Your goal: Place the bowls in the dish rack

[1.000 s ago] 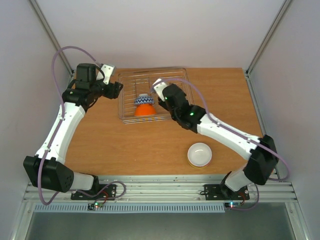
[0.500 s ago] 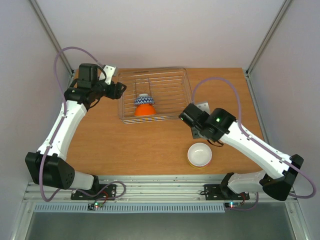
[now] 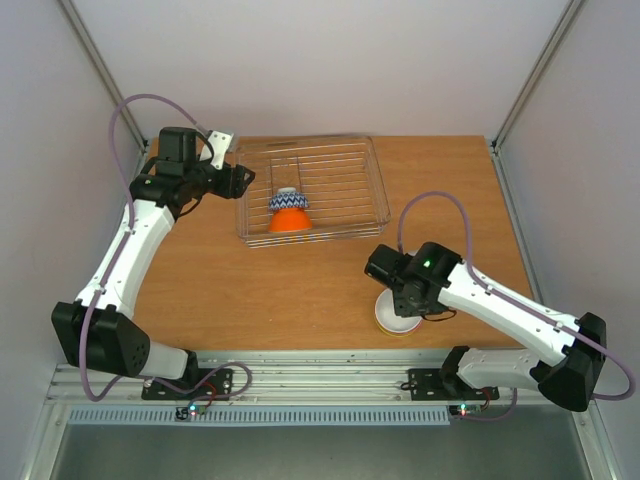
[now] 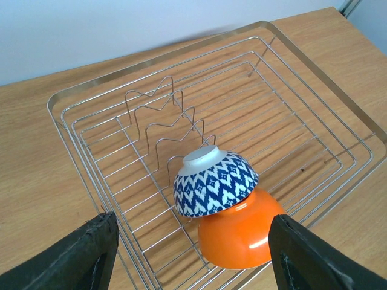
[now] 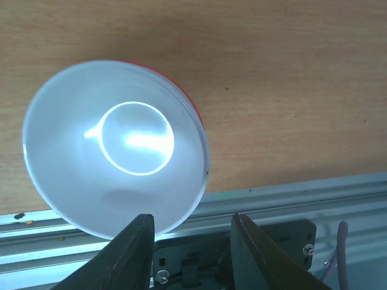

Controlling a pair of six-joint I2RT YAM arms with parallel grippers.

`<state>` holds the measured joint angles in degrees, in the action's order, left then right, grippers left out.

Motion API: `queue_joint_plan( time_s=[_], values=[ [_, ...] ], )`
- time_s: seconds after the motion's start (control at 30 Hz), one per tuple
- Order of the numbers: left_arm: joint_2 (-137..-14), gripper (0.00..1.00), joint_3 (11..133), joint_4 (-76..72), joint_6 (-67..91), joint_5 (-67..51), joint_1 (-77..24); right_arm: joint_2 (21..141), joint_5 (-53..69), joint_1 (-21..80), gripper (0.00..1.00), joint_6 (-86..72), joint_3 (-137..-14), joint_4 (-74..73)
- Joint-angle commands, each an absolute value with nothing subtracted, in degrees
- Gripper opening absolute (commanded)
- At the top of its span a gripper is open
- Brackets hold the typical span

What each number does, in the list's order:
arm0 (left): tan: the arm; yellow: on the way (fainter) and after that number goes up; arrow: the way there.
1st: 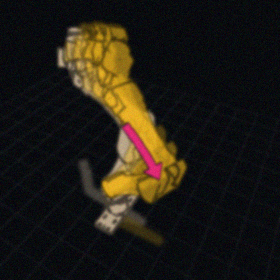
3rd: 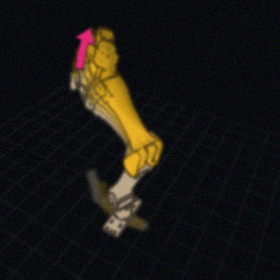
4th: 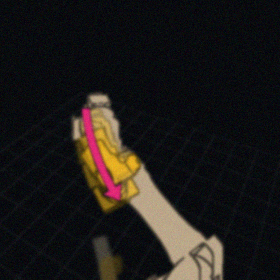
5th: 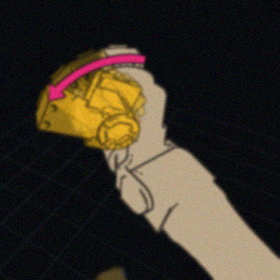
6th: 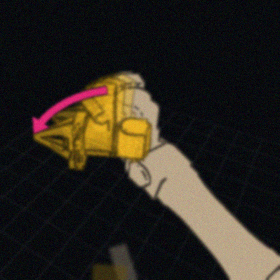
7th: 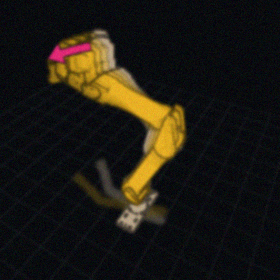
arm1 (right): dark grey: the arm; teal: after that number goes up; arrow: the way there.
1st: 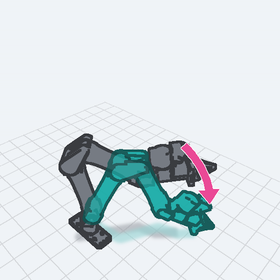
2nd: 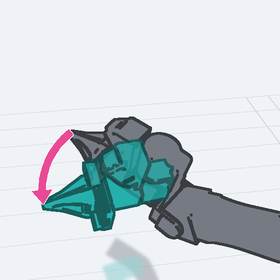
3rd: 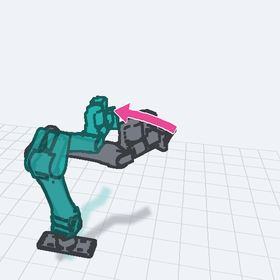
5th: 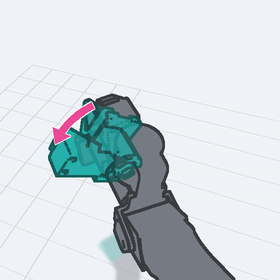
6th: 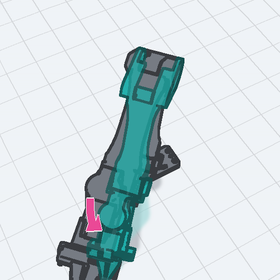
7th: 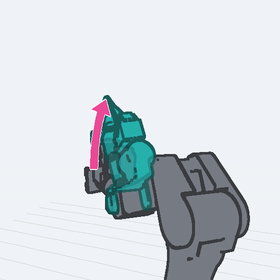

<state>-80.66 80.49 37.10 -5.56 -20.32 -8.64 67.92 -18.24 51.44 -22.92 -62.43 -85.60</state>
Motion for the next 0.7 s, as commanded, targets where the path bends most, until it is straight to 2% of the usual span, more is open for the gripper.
queue_joint_plan(
  time_s=[0.0,0.4,0.67],
  values=[
    [-81.25,0.69,80.57,35.95,-4.83,-21.63,-8.29,67.66,-17.43,51.77,0.38,-26.43,-60.05,-83.67],
    [-81.81,0.69,80.45,36.00,-4.54,-22.50,-8.33,68.71,-19.69,51.52,0.40,-28.80,-53.58,-80.77],
    [-81.71,0.69,80.51,36.09,-4.53,-22.50,-8.32,68.41,-20.87,49.16,0.35,-28.27,-50.88,-77.68]
  ],
)
